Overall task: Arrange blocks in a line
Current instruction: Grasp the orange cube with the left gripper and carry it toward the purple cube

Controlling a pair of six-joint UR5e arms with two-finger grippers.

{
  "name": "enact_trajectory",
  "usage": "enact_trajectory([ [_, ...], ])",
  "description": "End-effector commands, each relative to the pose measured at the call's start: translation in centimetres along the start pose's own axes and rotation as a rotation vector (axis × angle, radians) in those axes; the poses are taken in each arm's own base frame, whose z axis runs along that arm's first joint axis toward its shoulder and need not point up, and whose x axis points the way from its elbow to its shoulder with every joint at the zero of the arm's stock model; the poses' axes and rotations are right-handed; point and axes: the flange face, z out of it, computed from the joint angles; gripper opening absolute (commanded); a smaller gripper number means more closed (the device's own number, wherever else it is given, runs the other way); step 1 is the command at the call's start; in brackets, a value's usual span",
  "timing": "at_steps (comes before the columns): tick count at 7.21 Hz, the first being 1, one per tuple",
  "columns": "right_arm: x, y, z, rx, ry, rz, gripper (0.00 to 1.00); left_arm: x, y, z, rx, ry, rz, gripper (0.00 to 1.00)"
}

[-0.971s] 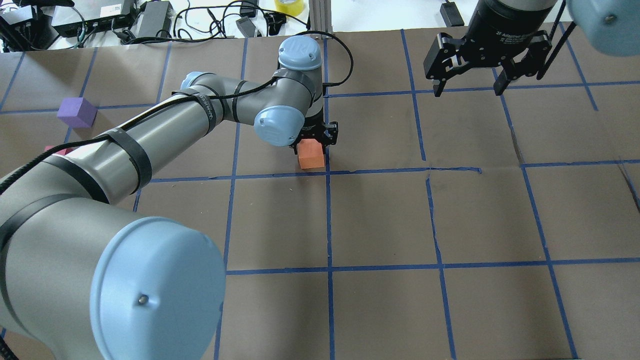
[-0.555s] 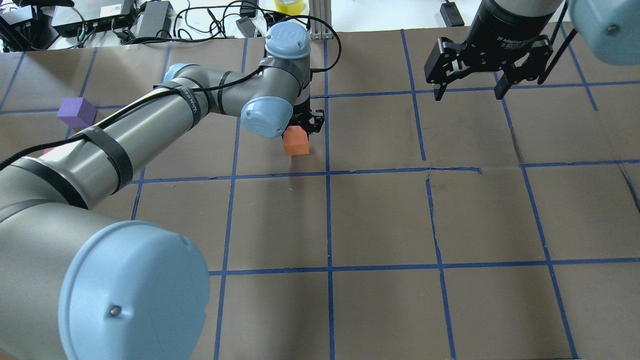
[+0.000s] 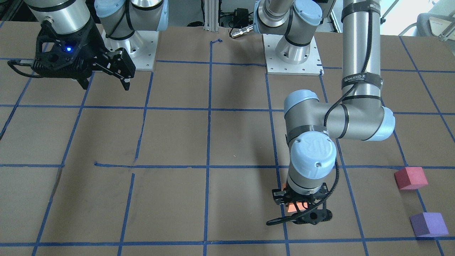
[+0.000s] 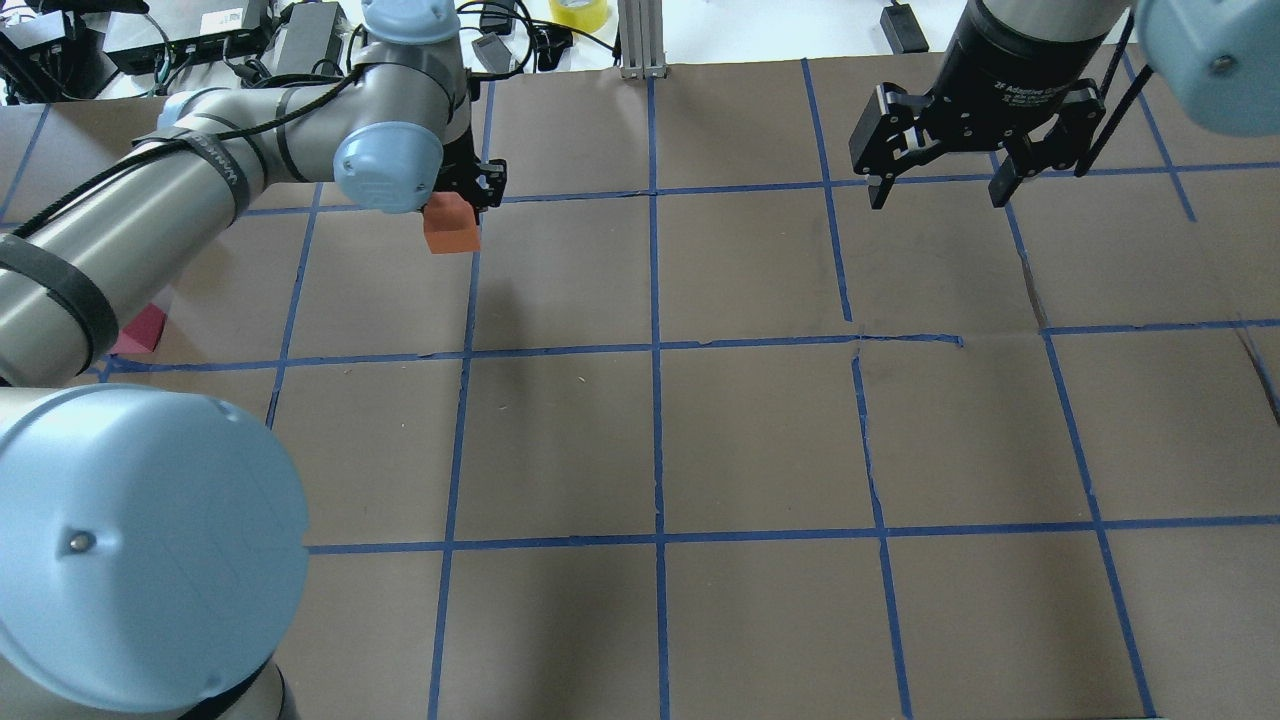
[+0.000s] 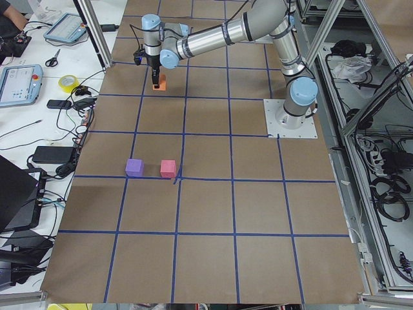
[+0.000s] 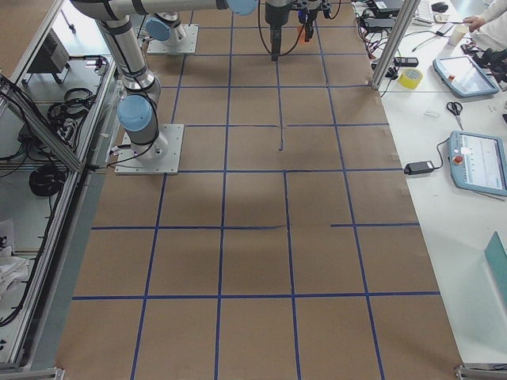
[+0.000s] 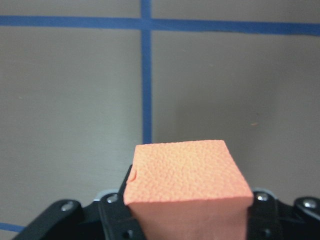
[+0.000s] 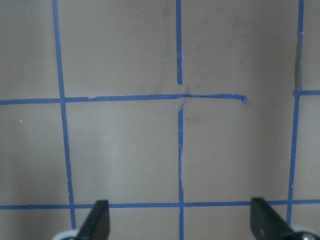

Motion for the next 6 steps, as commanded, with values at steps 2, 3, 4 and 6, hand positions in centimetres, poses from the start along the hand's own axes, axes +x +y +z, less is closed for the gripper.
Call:
enact_trajectory([
  [2,-0.1,0.0,0.0,0.0,0.0,-0.004,1.0,-15.7,-2.6,2.3,-0.01,0.013,0.054,0.0],
  [3,-0.1,0.1,-0.1,0.003,0.001,-0.004,1.0,-18.7,-2.9,3.2,-0.005,0.011,0.063,0.0],
  [4,-0.2,0.1,-0.1,0.003,0.001,-0.005,1.0,-22.9,-3.1,4.5,-0.014,0.006,0.064,0.0],
  [6,-0.2,0.1,-0.1,0.003,0.001,-0.007,1.0,-28.7,-4.5,4.6,-0.01,-0.003,-0.01,0.0],
])
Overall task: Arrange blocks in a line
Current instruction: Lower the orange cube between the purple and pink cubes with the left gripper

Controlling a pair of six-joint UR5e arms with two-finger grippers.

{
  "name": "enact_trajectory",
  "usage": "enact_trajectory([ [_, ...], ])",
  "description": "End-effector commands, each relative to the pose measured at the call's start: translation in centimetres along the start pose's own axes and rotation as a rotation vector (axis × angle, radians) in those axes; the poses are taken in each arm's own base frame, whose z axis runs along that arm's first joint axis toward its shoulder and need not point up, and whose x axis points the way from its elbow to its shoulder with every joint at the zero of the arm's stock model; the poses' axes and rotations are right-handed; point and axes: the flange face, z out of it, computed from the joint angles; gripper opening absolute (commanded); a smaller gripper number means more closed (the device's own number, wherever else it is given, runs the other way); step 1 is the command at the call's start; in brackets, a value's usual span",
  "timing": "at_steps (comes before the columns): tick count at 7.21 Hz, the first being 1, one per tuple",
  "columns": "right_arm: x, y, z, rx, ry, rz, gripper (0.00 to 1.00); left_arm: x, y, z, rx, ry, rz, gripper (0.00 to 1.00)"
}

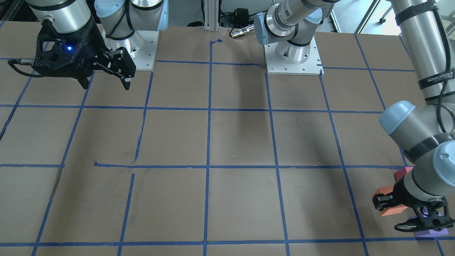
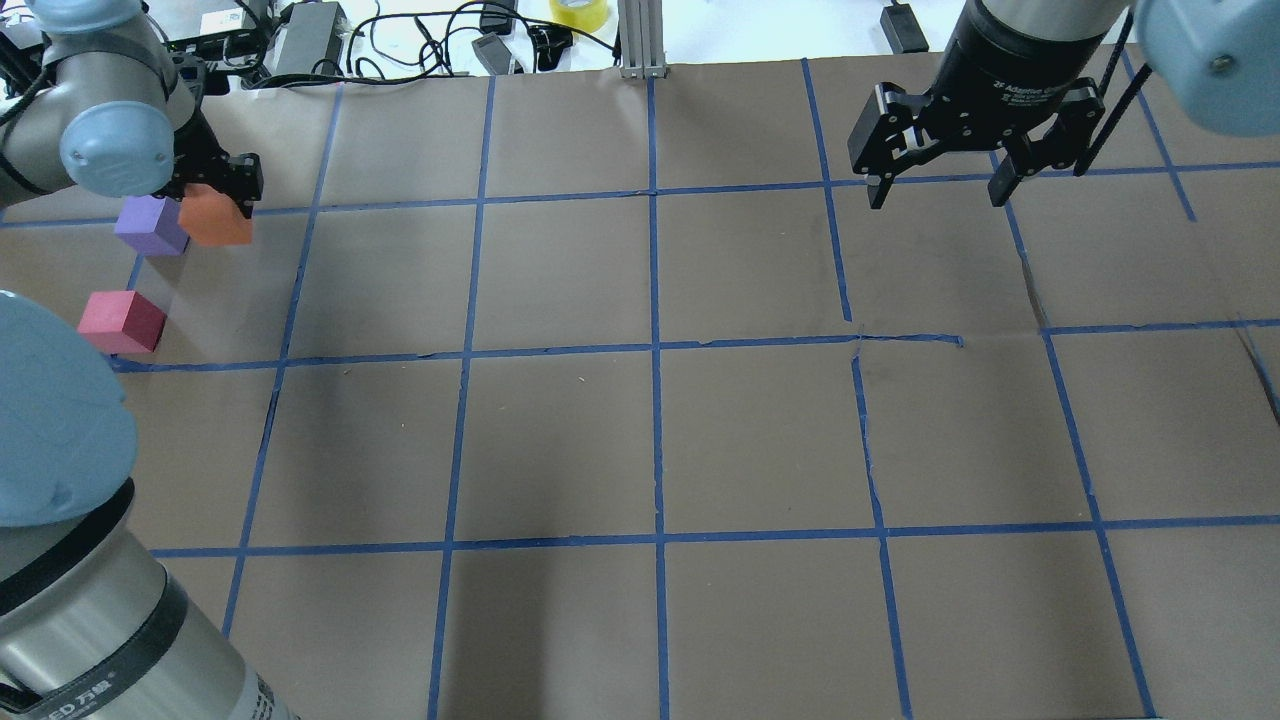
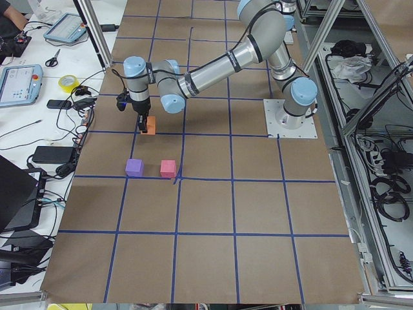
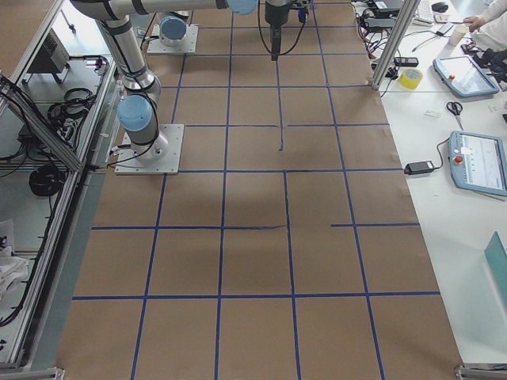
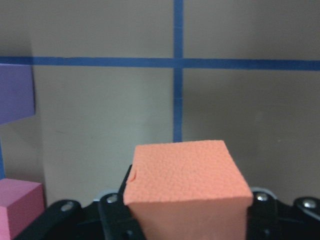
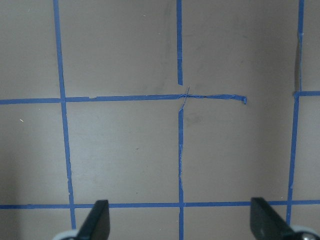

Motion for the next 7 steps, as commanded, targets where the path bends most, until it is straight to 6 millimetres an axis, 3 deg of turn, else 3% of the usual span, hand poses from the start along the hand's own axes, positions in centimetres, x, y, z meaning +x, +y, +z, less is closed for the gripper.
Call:
enact_trajectory([
  [1,0.1,0.0,0.1,-0.001,0.0,0.001,1.0,-3.9,-1.2,1.0,0.002,-0.004,-0.028,0.0],
  [2,0.1,0.0,0.1,-0.001,0.0,0.001,1.0,-4.4,-2.4,2.3,0.006,-0.009,-0.033,0.0],
  [3,0.0,0.1,-0.1,0.0,0.0,-0.001,1.0,-6.2,-3.1,2.8,0.012,-0.011,-0.023,0.0],
  [4,0.0,0.1,-0.1,0.002,0.0,-0.001,1.0,-8.6,-2.6,3.5,0.004,-0.011,-0.018,0.0],
  [6,0.0,0.0,0.0,0.0,0.0,-0.001,1.0,-10.2,-2.4,4.2,-0.003,-0.017,0.002,0.0],
  [7,0.0,0.0,0.0,0.0,0.0,-0.001,1.0,-12.2,-1.9,5.0,-0.012,-0.015,-0.016,0.0],
])
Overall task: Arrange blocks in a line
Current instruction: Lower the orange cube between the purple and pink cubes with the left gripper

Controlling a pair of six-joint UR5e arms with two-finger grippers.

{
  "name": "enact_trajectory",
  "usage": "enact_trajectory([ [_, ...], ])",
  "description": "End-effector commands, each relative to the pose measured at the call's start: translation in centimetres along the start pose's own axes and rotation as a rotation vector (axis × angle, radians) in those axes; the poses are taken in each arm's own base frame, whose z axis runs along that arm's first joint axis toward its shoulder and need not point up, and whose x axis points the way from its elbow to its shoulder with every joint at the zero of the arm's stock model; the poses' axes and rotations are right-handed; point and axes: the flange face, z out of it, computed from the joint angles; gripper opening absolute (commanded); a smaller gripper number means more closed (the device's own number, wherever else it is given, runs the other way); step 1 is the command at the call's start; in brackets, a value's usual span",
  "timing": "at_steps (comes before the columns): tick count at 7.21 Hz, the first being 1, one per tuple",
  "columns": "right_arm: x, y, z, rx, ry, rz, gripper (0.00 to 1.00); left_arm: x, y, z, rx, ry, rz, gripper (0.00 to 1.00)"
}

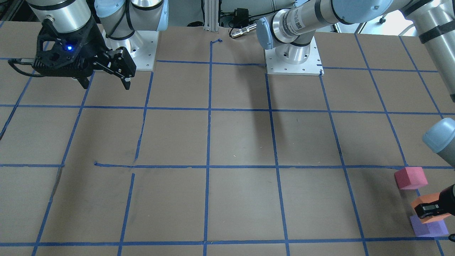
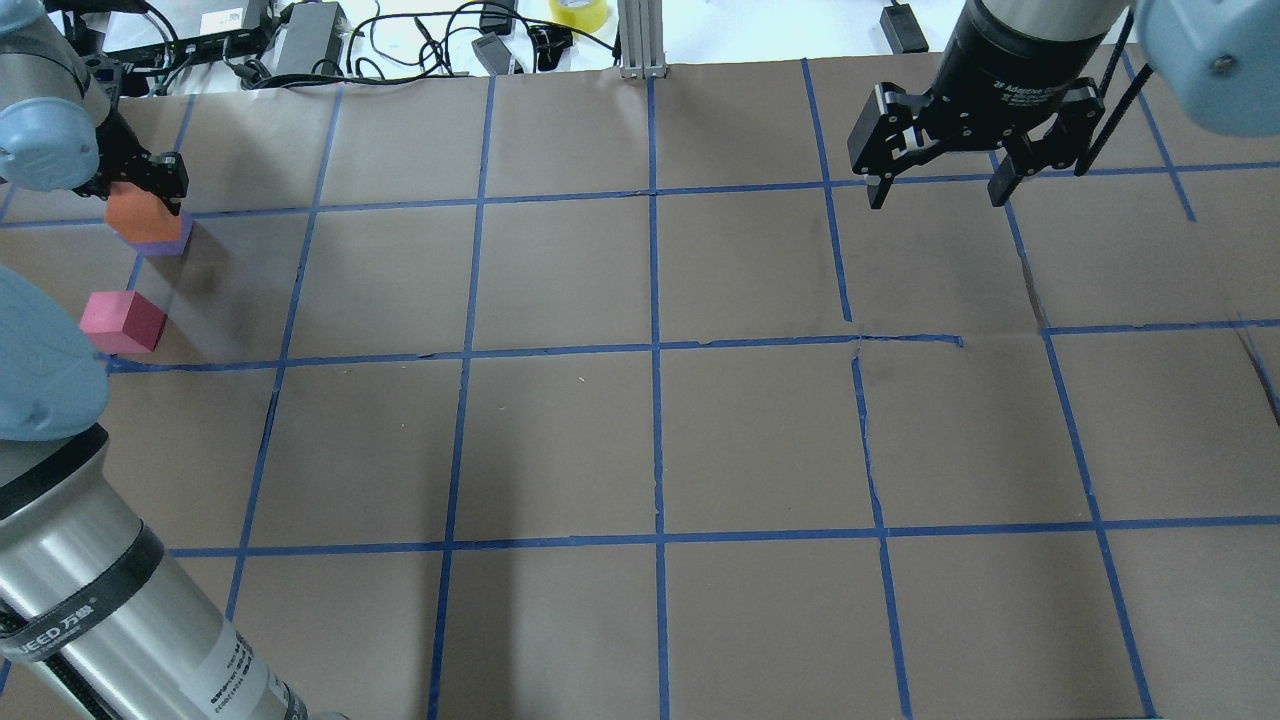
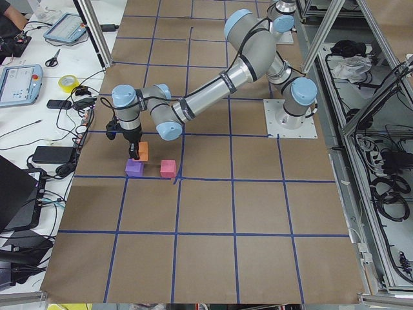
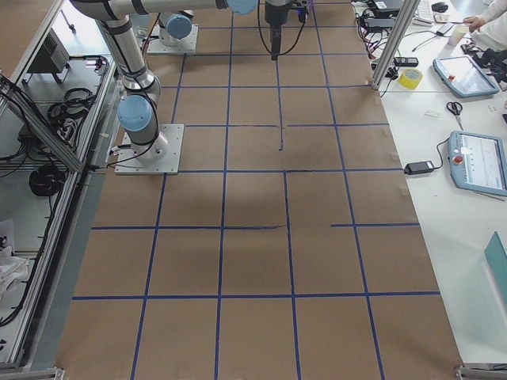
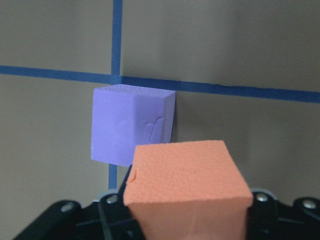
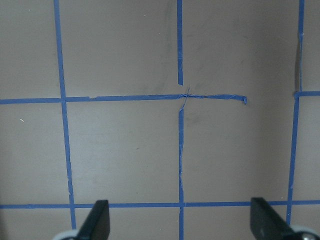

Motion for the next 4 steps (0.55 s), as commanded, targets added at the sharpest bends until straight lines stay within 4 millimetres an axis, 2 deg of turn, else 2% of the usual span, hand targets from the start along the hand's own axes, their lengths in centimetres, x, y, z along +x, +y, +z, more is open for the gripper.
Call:
enact_trajectory([
  [1,0.0,0.1,-0.1,0.0,0.0,0.0,1.0,-3.4,0.9,1.7,-0.012,0.022,0.011,0.0],
  [2,0.0,0.0,-0.1,0.001,0.0,0.0,1.0,-4.0,1.1,2.3,-0.012,0.039,0.005,0.0],
  [4,-0.1,0.1,0.1,-0.002,-0.001,-0.002,1.0,-3.7,1.4,2.9,-0.022,0.055,0.004,0.0],
])
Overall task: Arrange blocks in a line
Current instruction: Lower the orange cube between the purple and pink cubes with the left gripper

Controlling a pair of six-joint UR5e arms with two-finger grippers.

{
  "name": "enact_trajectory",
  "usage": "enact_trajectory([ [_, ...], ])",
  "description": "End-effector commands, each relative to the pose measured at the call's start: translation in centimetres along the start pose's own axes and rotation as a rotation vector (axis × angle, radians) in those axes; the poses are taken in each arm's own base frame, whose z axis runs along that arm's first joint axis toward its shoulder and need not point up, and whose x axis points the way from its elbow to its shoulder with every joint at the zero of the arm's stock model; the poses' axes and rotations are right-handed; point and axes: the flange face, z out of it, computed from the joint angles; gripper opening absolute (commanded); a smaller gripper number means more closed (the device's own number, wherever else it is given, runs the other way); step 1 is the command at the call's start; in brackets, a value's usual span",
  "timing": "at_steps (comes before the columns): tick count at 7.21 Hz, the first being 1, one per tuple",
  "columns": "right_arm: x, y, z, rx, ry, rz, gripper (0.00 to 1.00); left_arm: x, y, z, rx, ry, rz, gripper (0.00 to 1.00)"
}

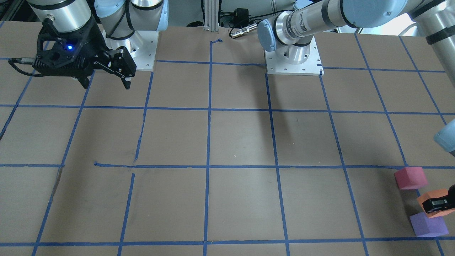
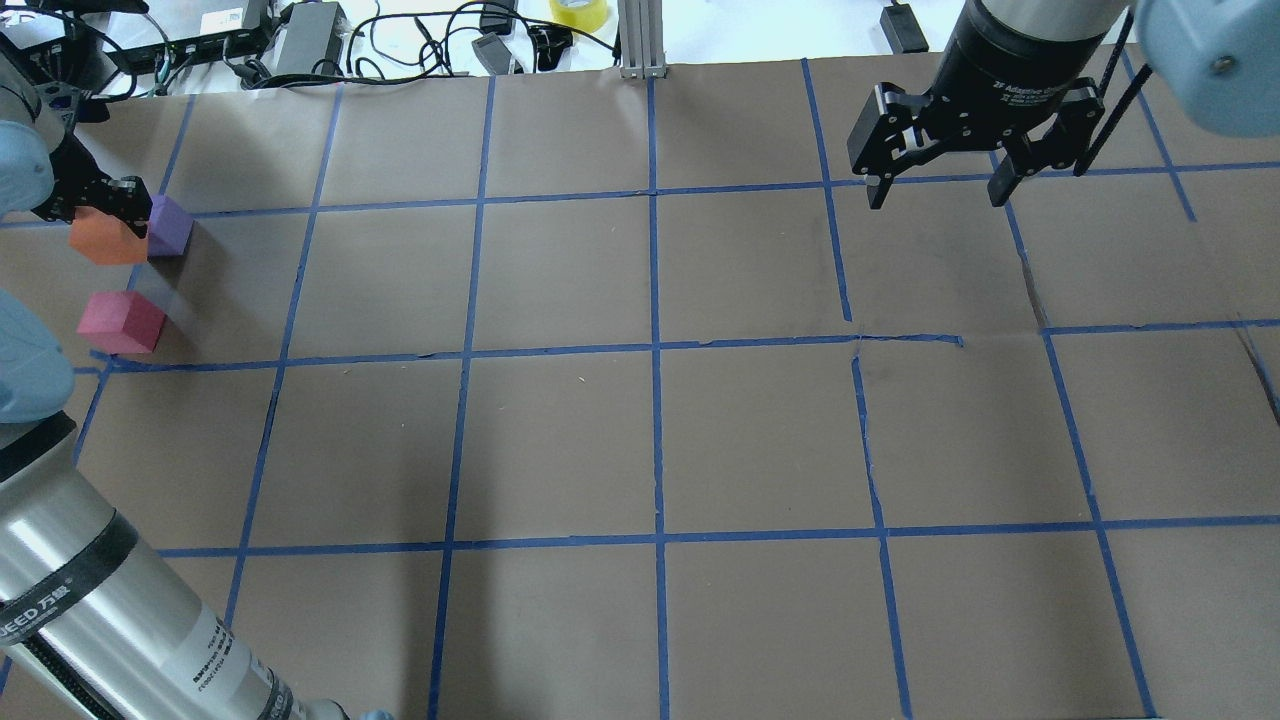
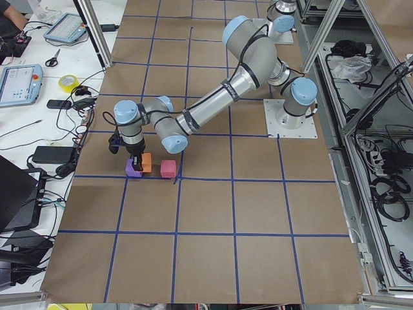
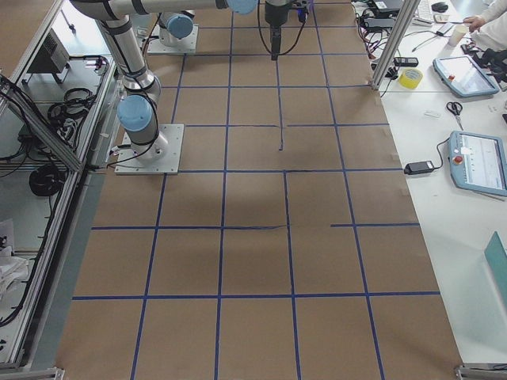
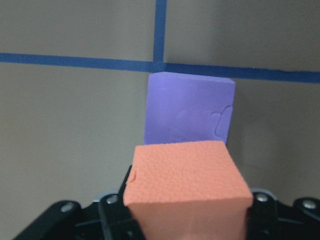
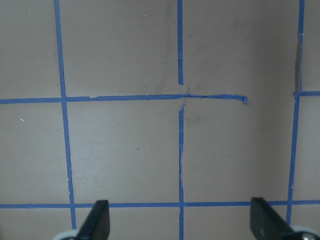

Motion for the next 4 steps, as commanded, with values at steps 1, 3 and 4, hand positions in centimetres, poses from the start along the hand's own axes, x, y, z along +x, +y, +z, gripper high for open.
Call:
enact_trajectory([
  [1,0.0,0.0,0.1,-0.001,0.0,-0.001,1.0,0.0,0.3,0.6,-0.006,0.023,0.0,0.0],
  [3,0.0,0.0,0.1,-0.001,0.0,-0.001,1.0,-0.4,-0.1,-0.8,0.014,0.011,-0.001,0.0],
  [4,0.0,0.0,0.1,-0.001,0.0,-0.001,1.0,-0.4,0.1,-1.3,0.018,0.011,-0.003,0.0],
])
